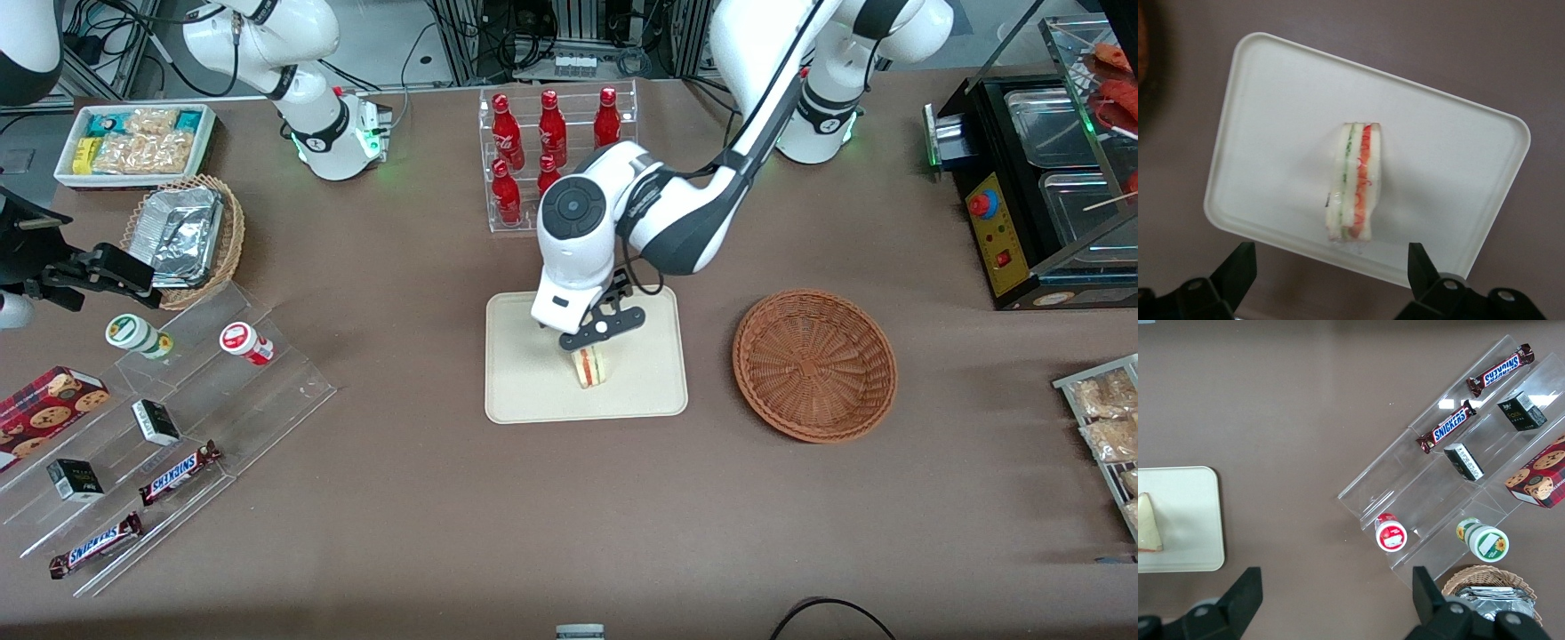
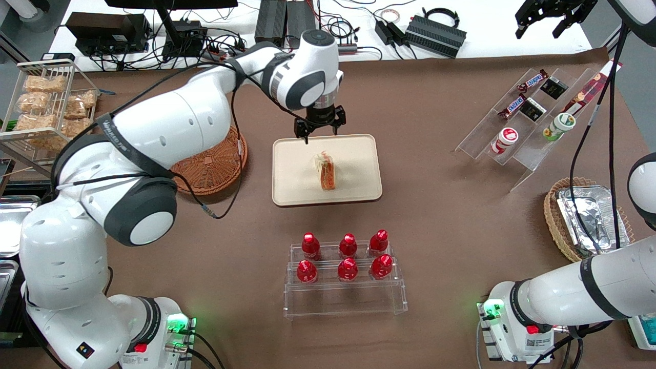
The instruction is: Place sandwich from basket to tray
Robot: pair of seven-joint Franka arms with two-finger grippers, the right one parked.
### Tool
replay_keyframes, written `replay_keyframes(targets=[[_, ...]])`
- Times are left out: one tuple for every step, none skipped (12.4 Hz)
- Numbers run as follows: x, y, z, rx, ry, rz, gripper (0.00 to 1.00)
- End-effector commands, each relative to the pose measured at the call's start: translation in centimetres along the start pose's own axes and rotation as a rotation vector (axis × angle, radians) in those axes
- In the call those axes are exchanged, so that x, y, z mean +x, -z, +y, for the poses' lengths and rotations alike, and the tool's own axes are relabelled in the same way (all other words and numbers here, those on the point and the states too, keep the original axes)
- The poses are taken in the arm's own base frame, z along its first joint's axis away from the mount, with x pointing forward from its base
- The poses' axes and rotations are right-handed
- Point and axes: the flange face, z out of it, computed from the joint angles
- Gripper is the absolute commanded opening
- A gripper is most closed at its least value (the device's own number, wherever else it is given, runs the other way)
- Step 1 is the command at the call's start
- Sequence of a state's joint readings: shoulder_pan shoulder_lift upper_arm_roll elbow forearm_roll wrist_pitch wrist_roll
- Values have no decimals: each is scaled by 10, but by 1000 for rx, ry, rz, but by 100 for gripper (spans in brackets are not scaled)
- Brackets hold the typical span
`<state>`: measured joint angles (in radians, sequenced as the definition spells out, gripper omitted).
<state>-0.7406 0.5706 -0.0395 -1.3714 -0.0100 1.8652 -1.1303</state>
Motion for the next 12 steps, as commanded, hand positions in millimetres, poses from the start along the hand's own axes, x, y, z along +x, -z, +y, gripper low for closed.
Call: replay_keyframes(targets=[[19,25,-35,53,39,-22,100],[23,31,-45,76,47,-30,100],[31,33,-60,105,41,-40,100],[43,39,-81,123,16,-27,100],[59,47,-103,122,10,-31,100],[68,54,-125,123,-20,-37,100],[79,57,-148,123,-50,-47,100],[89,60,-168,122,-72,-55,100],[104,63,-193,117,-90,-66,100],[115,66,-212,109,-120,-77,100],[123,68,-230,104,-152,-88,100],[128,72,-246,97,-174,-90,100]])
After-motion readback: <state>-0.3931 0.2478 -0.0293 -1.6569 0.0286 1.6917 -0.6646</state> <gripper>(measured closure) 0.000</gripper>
